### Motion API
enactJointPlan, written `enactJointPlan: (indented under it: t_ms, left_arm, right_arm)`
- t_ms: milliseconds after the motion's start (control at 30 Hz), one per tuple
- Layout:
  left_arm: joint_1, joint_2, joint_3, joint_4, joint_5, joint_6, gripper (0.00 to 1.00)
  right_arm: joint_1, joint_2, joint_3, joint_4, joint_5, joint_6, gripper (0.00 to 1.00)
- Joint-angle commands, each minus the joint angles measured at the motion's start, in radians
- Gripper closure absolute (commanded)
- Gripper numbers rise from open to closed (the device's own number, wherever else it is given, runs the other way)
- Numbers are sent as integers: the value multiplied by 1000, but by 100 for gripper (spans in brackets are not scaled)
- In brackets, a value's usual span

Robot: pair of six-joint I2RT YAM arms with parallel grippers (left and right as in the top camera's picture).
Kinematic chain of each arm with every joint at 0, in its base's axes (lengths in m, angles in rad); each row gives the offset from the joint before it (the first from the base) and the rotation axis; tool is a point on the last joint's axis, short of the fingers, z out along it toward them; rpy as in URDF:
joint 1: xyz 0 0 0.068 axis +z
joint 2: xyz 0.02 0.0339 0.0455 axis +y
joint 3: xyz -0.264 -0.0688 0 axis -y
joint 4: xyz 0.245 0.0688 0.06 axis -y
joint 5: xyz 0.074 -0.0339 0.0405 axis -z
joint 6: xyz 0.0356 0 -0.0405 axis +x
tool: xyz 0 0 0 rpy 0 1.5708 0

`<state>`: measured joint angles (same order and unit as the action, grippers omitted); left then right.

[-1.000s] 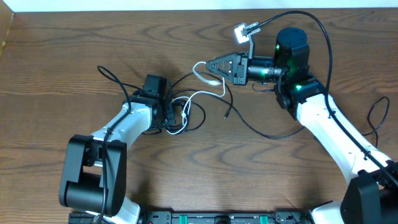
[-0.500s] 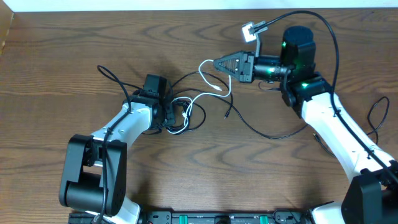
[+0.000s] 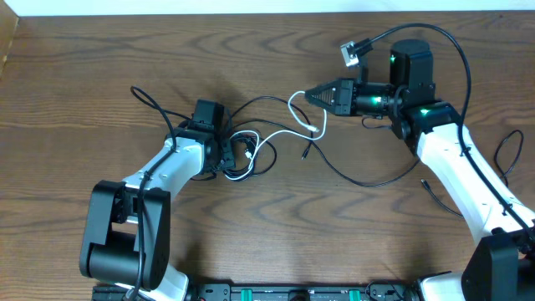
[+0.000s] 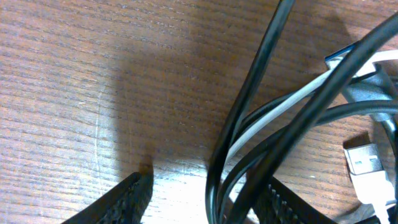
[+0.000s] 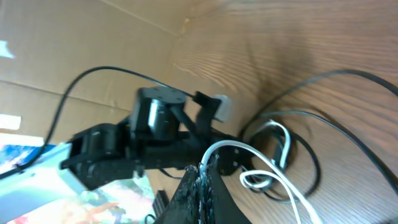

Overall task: Untangle cables
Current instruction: 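Pull the white cable rightward out of the bundle with the right gripper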

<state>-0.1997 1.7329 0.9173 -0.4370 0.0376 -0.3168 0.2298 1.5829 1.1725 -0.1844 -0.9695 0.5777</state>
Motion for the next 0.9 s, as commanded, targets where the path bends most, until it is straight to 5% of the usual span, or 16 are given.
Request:
enactJointPlan:
  t_ms: [0,867]
  left_arm:
    - [5,47,-24,-10,-6,-1,44]
    - [5,47,-23,-10,-6,0,32]
  right_arm:
    - [-10,-27,10,-48,56,-79,99]
    - [-114,-381,10,-370,507,-254,99]
